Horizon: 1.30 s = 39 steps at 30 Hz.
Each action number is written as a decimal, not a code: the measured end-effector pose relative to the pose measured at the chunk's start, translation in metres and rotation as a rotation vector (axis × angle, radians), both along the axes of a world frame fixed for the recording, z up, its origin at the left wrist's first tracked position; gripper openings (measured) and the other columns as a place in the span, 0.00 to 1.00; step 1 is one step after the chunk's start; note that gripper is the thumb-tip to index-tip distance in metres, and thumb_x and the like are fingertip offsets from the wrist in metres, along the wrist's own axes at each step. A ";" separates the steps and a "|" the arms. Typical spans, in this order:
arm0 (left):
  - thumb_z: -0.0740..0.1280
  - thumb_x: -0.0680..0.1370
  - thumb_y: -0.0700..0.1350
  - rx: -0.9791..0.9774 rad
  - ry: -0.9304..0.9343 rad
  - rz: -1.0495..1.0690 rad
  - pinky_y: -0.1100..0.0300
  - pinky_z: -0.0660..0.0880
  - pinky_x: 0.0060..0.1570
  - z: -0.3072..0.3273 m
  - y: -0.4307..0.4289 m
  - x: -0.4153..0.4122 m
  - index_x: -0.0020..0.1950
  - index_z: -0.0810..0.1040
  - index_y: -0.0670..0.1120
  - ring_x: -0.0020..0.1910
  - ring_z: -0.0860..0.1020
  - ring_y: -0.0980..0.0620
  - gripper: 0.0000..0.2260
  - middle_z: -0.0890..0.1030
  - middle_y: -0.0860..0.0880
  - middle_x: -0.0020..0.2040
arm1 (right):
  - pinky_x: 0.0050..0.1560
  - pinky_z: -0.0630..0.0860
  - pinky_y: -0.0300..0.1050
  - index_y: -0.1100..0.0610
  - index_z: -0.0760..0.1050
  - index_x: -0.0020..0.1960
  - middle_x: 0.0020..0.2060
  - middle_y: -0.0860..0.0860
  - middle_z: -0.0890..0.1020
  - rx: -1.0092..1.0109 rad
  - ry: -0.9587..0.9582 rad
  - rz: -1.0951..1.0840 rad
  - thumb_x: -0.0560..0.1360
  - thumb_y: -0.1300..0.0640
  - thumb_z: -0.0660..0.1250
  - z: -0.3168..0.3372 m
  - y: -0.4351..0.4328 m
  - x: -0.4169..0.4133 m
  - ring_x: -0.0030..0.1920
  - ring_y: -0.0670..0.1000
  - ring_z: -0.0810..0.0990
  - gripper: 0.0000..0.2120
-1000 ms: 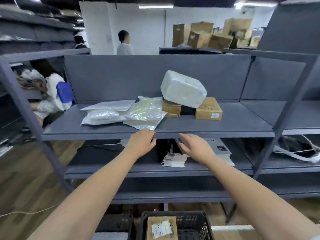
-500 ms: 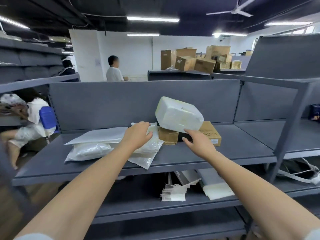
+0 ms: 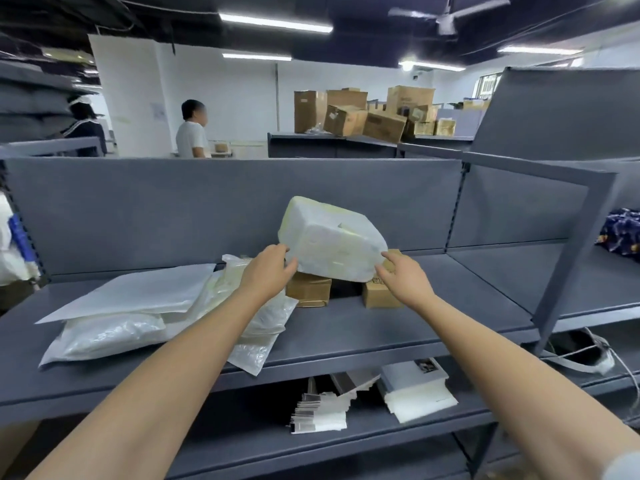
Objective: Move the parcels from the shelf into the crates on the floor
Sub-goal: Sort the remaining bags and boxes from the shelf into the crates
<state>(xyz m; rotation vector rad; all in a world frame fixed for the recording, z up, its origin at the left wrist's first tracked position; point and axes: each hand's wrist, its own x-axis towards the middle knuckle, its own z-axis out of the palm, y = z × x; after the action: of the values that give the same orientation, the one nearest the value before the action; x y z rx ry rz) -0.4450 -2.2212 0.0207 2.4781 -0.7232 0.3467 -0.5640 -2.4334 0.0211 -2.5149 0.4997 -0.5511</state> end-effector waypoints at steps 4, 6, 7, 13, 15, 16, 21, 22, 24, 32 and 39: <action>0.57 0.81 0.51 -0.104 0.085 0.047 0.50 0.72 0.60 0.004 -0.024 0.016 0.71 0.66 0.42 0.63 0.73 0.44 0.22 0.72 0.44 0.67 | 0.58 0.69 0.45 0.58 0.64 0.72 0.62 0.56 0.77 0.104 0.000 0.006 0.80 0.52 0.58 0.004 -0.028 0.022 0.62 0.55 0.74 0.23; 0.57 0.81 0.54 -0.161 0.110 0.088 0.49 0.74 0.58 0.011 -0.036 0.023 0.71 0.67 0.43 0.61 0.74 0.44 0.23 0.73 0.44 0.66 | 0.59 0.69 0.47 0.59 0.64 0.72 0.65 0.56 0.75 0.119 0.008 0.031 0.79 0.52 0.58 0.006 -0.040 0.034 0.66 0.56 0.71 0.23; 0.56 0.81 0.55 -0.186 0.127 0.107 0.50 0.74 0.57 0.014 -0.043 0.025 0.70 0.67 0.42 0.61 0.74 0.44 0.23 0.74 0.44 0.65 | 0.59 0.69 0.48 0.59 0.66 0.71 0.65 0.56 0.75 0.120 0.006 0.045 0.79 0.52 0.58 0.007 -0.046 0.039 0.66 0.56 0.71 0.22; 0.53 0.80 0.59 -0.262 0.190 0.188 0.52 0.71 0.51 0.020 -0.075 0.034 0.66 0.68 0.40 0.59 0.74 0.43 0.25 0.74 0.42 0.63 | 0.59 0.69 0.54 0.63 0.67 0.66 0.62 0.60 0.75 0.207 0.035 0.051 0.79 0.50 0.58 0.005 -0.066 0.062 0.63 0.61 0.71 0.22; 0.52 0.80 0.60 -0.288 0.235 0.221 0.52 0.71 0.53 0.020 -0.079 0.037 0.67 0.66 0.40 0.60 0.73 0.43 0.27 0.73 0.42 0.64 | 0.53 0.71 0.51 0.62 0.67 0.66 0.60 0.58 0.76 0.296 0.035 0.080 0.78 0.49 0.58 0.000 -0.069 0.070 0.61 0.60 0.73 0.22; 0.51 0.80 0.60 -0.295 0.264 0.235 0.51 0.71 0.54 0.021 -0.080 0.039 0.68 0.66 0.40 0.61 0.73 0.43 0.27 0.72 0.42 0.65 | 0.49 0.70 0.48 0.62 0.67 0.65 0.59 0.57 0.76 0.359 0.026 0.099 0.79 0.50 0.58 -0.003 -0.070 0.075 0.58 0.57 0.74 0.20; 0.50 0.81 0.60 -0.257 0.310 0.270 0.51 0.71 0.54 0.020 -0.083 0.044 0.68 0.65 0.40 0.61 0.73 0.42 0.26 0.72 0.42 0.65 | 0.33 0.63 0.31 0.61 0.65 0.68 0.59 0.54 0.73 0.456 -0.027 0.136 0.81 0.53 0.55 -0.011 -0.074 0.089 0.50 0.51 0.69 0.19; 0.50 0.81 0.59 -0.265 0.320 0.275 0.52 0.71 0.53 0.020 -0.084 0.045 0.68 0.65 0.41 0.61 0.73 0.43 0.26 0.72 0.42 0.65 | 0.32 0.62 0.30 0.61 0.65 0.68 0.60 0.55 0.73 0.467 -0.041 0.140 0.81 0.53 0.55 -0.012 -0.076 0.092 0.50 0.51 0.69 0.19; 0.52 0.81 0.58 -0.297 0.342 0.276 0.52 0.70 0.53 0.021 -0.083 0.046 0.68 0.66 0.41 0.60 0.73 0.43 0.24 0.73 0.42 0.64 | 0.33 0.64 0.32 0.62 0.65 0.68 0.61 0.56 0.73 0.488 -0.055 0.132 0.81 0.51 0.54 -0.012 -0.075 0.093 0.50 0.51 0.70 0.20; 0.57 0.81 0.51 -0.416 0.347 0.177 0.57 0.67 0.51 0.014 -0.075 0.036 0.69 0.66 0.40 0.54 0.70 0.49 0.21 0.73 0.45 0.60 | 0.56 0.72 0.48 0.60 0.44 0.77 0.71 0.53 0.64 0.739 -0.026 0.163 0.76 0.47 0.64 -0.017 -0.093 0.090 0.66 0.55 0.69 0.40; 0.58 0.81 0.44 -0.544 0.386 0.064 0.61 0.67 0.52 0.003 -0.071 0.005 0.70 0.67 0.41 0.57 0.71 0.53 0.18 0.73 0.50 0.60 | 0.40 0.73 0.40 0.51 0.67 0.64 0.59 0.48 0.76 0.731 -0.027 0.307 0.75 0.51 0.66 -0.019 -0.104 0.065 0.55 0.51 0.77 0.19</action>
<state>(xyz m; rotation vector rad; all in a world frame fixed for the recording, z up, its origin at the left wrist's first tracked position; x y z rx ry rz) -0.4400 -2.2924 0.0242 1.9674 -0.3317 0.0647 -0.4991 -2.5371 0.0016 -1.8283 0.2322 -0.2211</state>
